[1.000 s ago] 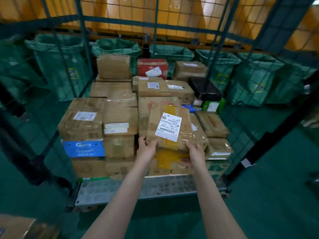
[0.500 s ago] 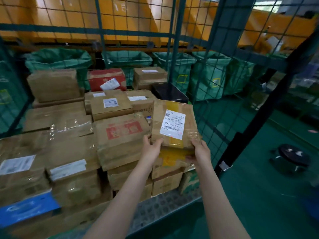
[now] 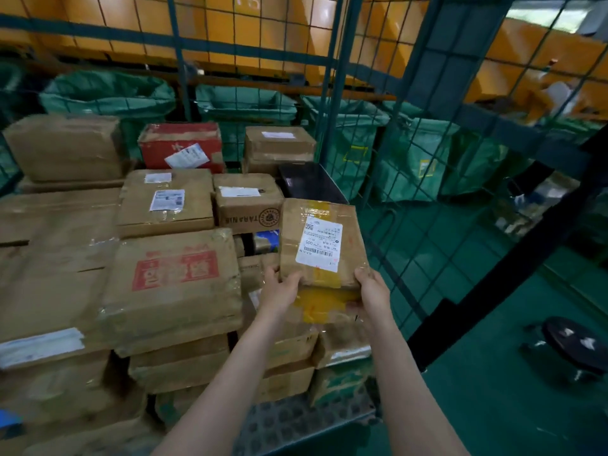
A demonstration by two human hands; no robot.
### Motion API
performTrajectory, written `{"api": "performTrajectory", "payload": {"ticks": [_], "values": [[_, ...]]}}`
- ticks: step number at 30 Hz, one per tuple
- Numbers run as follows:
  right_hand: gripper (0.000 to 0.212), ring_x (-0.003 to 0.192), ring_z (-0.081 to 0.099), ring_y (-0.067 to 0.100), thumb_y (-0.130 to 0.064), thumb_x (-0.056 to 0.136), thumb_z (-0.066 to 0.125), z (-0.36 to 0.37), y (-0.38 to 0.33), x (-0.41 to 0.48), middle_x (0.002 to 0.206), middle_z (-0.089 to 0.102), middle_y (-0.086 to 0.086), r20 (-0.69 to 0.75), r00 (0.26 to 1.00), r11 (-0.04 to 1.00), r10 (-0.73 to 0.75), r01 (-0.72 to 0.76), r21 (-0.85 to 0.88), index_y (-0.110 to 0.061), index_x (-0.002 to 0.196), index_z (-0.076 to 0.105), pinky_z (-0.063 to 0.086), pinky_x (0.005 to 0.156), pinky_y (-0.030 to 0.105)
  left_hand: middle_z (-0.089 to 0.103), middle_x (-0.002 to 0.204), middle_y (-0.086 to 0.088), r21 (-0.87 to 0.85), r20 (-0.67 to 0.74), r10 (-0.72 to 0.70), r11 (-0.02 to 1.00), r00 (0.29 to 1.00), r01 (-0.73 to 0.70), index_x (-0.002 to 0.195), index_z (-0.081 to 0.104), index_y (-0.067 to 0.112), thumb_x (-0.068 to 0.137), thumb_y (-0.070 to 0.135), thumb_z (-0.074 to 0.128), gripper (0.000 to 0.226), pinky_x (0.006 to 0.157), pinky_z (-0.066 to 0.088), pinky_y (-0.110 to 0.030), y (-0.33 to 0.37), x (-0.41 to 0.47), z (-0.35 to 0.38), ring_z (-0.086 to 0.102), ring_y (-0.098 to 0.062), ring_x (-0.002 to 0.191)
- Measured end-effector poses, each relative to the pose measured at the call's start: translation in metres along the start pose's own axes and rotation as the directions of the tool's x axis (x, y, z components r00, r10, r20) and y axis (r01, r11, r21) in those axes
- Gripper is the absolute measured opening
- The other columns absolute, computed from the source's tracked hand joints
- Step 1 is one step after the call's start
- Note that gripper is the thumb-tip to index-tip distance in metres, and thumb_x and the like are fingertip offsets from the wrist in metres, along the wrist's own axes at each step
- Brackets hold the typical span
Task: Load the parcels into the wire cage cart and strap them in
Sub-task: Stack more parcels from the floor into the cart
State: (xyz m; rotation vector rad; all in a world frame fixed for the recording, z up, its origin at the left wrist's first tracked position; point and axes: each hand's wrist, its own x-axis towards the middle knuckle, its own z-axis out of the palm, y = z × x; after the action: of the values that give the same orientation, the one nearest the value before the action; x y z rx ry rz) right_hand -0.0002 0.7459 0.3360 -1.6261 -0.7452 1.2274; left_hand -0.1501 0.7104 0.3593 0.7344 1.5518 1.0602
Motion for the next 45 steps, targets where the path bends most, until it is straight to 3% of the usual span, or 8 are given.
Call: {"api": "performTrajectory", "payload": {"ticks": [5,11,19,26,29,33,41,45], "values": [[0.043,0.114,0.054,0.031,-0.03,0.094,0.051,-0.005,-0.008,0.051,0.131,0.055,0.007,0.086,0.996,0.995,-0.007,0.015,-0.097,-0.017,0.136,0.047,0.049,0.093,0.053,0.045,0.111,0.004,-0.075,-0.1,-0.066,0.995,0.993,0.059,0.137,0.029,0.021,0.093,0.029,0.053,0.051,0.079,0.039,-0.035,0.003,0.022,0.036,0.049,-0.019,0.096],[0.035,0.105,0.052,0.026,-0.021,0.098,0.049,0.01,-0.01,0.087,0.111,0.051,0.003,0.246,0.965,0.985,0.091,-0.05,-0.167,-0.015,0.132,0.048,0.048,0.094,0.051,0.049,0.112,0.001,-0.11,-0.25,-0.135,0.988,0.959,0.111,0.139,0.028,0.02,0.094,0.027,0.05,0.051,0.081,0.043,-0.035,-0.008,0.047,0.044,0.05,-0.02,0.092],[0.049,0.116,0.053,0.028,-0.024,0.097,0.05,0.063,0.01,0.117,0.136,0.049,0.004,0.351,0.917,0.966,0.189,-0.109,-0.234,-0.018,0.144,0.036,0.051,0.092,0.046,0.054,0.121,-0.006,-0.185,-0.375,-0.212,0.971,0.903,0.151,0.14,0.029,0.019,0.091,0.018,0.051,0.053,0.094,0.046,-0.042,-0.013,0.092,0.021,0.052,-0.025,0.101],[0.036,0.09,0.056,0.02,-0.019,0.1,0.045,0.109,0.015,0.155,0.112,0.056,0.001,0.348,0.909,0.939,0.229,-0.113,-0.324,-0.018,0.135,0.041,0.055,0.084,0.039,0.053,0.131,-0.008,-0.02,-0.311,-0.268,0.961,0.912,0.275,0.14,0.038,0.013,0.064,0.036,0.056,0.082,0.096,0.046,-0.049,-0.012,0.154,-0.003,0.054,-0.031,0.113],[0.034,0.086,0.056,0.02,-0.017,0.1,0.043,0.136,0.024,0.167,0.107,0.055,0.001,0.331,0.906,0.929,0.265,-0.149,-0.338,-0.018,0.134,0.04,0.054,0.086,0.044,0.049,0.134,-0.011,0.118,-0.315,-0.245,0.949,0.917,0.294,0.134,0.046,0.008,0.078,0.039,0.054,0.064,0.089,0.049,-0.039,-0.004,0.176,-0.011,0.056,-0.03,0.109],[0.04,0.099,0.06,0.028,-0.016,0.096,0.043,0.168,0.041,0.188,0.123,0.058,0.007,0.282,0.925,0.917,0.253,-0.137,-0.374,-0.021,0.135,0.036,0.051,0.089,0.051,0.029,0.151,-0.017,0.27,-0.297,-0.298,0.885,0.907,0.379,0.148,0.014,0.003,0.096,0.038,0.044,0.069,0.104,0.034,-0.035,0.001,0.199,-0.014,0.036,-0.032,0.134],[0.041,0.099,0.062,0.033,-0.013,0.094,0.041,0.195,0.047,0.208,0.115,0.061,0.012,0.24,0.944,0.896,0.228,-0.107,-0.431,-0.017,0.135,0.037,0.052,0.088,0.051,0.029,0.152,-0.011,0.373,-0.165,-0.292,0.866,0.942,0.334,0.141,-0.034,0.008,0.094,0.042,0.05,0.101,0.098,0.035,-0.031,-0.008,0.216,-0.02,0.043,-0.029,0.129],[0.042,0.093,0.062,0.033,-0.011,0.093,0.04,0.196,0.042,0.207,0.11,0.062,0.014,0.236,0.949,0.868,0.209,-0.069,-0.491,-0.015,0.135,0.038,0.053,0.085,0.051,0.013,0.158,-0.007,0.418,-0.087,-0.324,0.846,0.942,0.33,0.139,-0.038,0.009,0.094,0.037,0.052,0.104,0.112,0.018,-0.032,-0.004,0.217,-0.022,0.025,-0.025,0.141]]}}
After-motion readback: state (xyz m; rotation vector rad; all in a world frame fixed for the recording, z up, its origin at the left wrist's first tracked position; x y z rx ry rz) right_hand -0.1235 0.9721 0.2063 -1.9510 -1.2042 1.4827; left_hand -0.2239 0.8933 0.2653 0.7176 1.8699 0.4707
